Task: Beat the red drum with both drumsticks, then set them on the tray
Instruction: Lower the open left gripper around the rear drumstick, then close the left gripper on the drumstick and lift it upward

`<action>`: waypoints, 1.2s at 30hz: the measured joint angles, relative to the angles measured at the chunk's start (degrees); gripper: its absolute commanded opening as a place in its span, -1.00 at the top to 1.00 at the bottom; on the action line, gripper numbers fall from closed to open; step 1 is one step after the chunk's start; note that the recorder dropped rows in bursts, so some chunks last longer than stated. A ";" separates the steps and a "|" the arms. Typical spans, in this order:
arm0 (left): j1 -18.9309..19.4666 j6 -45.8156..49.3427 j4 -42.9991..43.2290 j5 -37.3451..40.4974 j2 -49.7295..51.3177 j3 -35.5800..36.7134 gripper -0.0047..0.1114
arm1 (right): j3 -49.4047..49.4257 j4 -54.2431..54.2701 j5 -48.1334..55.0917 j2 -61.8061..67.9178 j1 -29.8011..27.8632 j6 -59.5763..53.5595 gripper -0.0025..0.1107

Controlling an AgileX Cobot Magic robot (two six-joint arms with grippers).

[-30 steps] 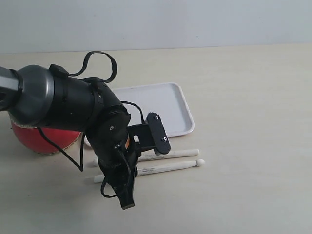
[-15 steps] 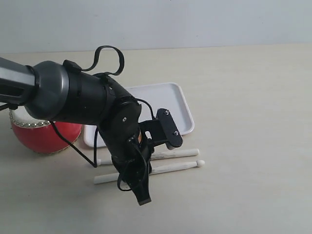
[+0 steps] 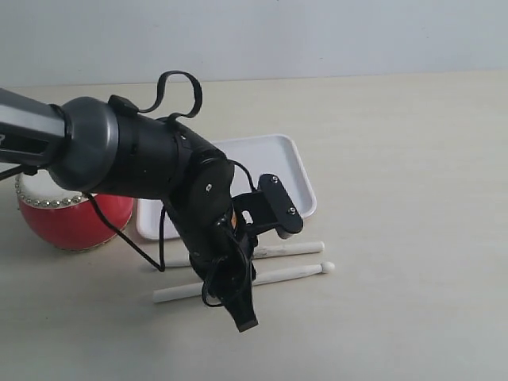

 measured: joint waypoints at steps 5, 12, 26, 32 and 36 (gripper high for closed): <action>0.00 1.55 -0.50 0.01 0.81 -1.60 0.43 | 0.00 0.00 0.00 0.00 0.00 0.00 0.96; 0.00 3.40 -0.62 0.22 1.37 -2.83 0.83 | 0.00 0.00 0.00 0.00 0.00 0.00 0.96; 0.00 3.84 -1.43 0.22 1.37 -2.91 0.92 | 0.00 0.00 0.00 0.00 0.00 0.00 0.96; 0.00 4.07 -4.46 0.01 0.99 -2.91 0.92 | 0.00 0.00 0.00 0.00 0.00 0.00 0.96; 0.00 4.07 -8.61 -2.57 -1.19 -2.58 0.92 | 0.00 0.00 0.00 0.00 0.00 0.00 0.96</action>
